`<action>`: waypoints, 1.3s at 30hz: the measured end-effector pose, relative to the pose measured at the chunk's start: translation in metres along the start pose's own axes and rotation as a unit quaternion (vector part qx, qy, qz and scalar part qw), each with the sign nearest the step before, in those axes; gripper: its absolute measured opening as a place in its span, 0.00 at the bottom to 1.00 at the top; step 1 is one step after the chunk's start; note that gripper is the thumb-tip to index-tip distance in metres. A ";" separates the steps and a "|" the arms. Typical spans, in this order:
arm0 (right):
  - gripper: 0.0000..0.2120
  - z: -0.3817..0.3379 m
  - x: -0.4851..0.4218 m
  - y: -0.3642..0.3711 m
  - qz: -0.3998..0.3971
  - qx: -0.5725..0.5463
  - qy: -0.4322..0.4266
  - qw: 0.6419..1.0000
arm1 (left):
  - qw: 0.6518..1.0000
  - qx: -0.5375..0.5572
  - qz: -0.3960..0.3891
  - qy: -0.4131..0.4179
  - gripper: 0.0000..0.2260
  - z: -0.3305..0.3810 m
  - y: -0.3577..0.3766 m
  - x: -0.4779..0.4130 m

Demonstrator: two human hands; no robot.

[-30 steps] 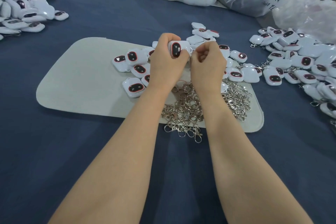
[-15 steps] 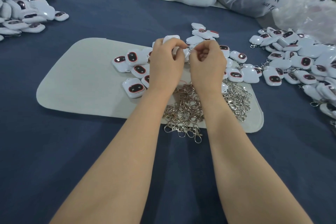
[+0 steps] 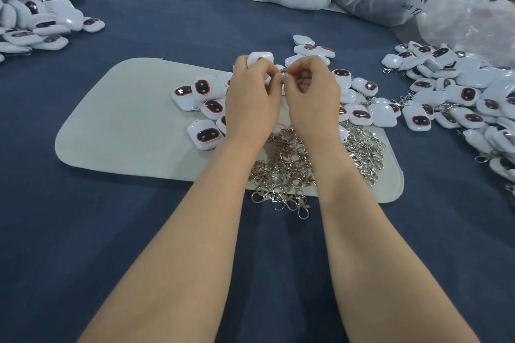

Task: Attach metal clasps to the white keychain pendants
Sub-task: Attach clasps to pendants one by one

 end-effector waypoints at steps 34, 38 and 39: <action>0.04 -0.002 0.002 0.002 0.002 -0.031 0.023 0.999 | 1.000 -0.006 0.017 0.022 0.07 0.000 0.000 0.001; 0.04 -0.002 0.002 0.002 0.006 -0.034 0.022 0.999 | 1.000 -0.004 0.016 0.019 0.07 0.000 0.000 0.001; 0.04 -0.002 0.002 0.002 0.004 -0.034 0.022 0.999 | 1.000 -0.005 0.016 0.019 0.07 0.000 0.000 0.002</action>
Point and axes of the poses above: each hand's wrist, its own x-axis away from the middle knuckle, its own y-axis out of the palm, z = x × y, the point moved 3 cm from there along -x, towards the middle knuckle, and after that the axes turned 15 degrees about z, right-handed, at the moved point
